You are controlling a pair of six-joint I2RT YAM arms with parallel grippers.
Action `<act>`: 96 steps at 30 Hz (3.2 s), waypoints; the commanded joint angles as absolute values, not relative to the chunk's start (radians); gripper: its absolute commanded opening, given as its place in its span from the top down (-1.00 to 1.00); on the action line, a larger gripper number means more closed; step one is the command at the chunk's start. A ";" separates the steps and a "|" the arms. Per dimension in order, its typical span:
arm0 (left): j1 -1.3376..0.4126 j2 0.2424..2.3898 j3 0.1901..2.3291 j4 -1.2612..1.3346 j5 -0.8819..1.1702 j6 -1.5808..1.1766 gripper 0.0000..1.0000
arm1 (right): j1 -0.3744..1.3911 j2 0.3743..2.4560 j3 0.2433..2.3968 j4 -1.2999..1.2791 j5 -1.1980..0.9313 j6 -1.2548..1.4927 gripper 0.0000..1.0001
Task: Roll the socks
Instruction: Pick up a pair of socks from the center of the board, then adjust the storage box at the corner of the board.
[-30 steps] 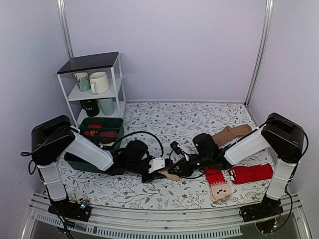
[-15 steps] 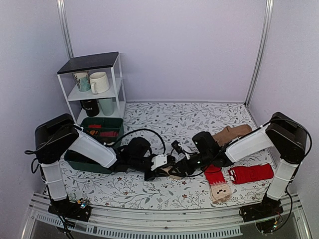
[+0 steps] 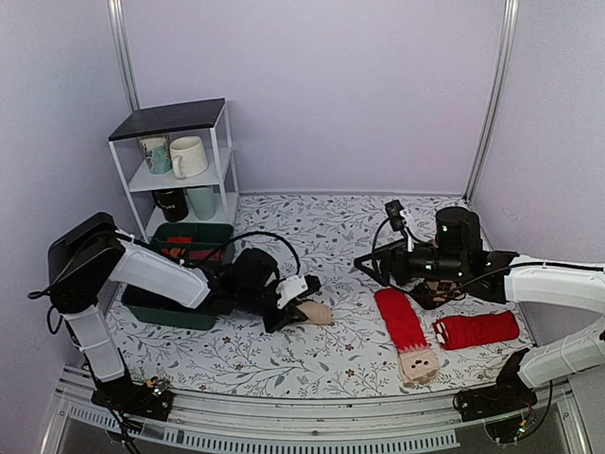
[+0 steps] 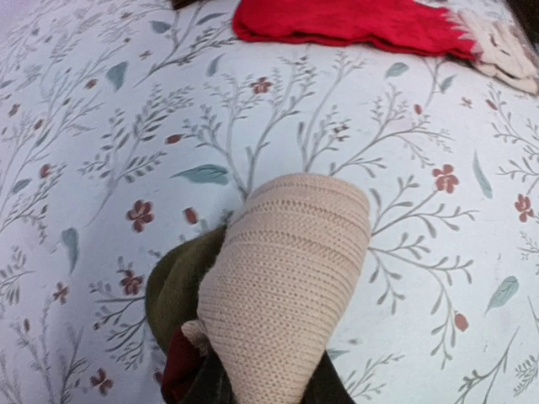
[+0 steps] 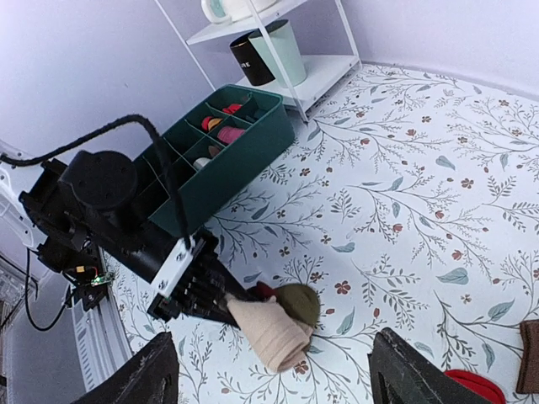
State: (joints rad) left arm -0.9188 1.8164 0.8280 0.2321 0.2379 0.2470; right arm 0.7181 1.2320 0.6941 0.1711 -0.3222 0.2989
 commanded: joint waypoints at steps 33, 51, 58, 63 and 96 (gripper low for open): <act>-0.422 1.147 0.798 -0.123 -0.258 -0.020 1.00 | 0.637 1.502 0.783 0.180 -0.525 0.288 -0.49; -0.314 1.033 0.719 -0.065 -0.221 0.157 1.00 | 0.801 1.899 1.258 0.046 -0.504 0.458 -0.40; -0.316 0.955 0.692 -0.037 -0.190 0.098 1.00 | 0.898 2.165 1.615 -0.028 -0.476 0.645 -0.34; -0.320 0.930 0.656 -0.009 -0.178 0.084 1.00 | 0.953 2.371 1.877 -0.062 -0.503 0.735 -0.30; -0.339 0.908 0.661 0.008 -0.085 0.047 1.00 | 1.035 2.677 2.220 -0.026 -0.540 0.943 0.43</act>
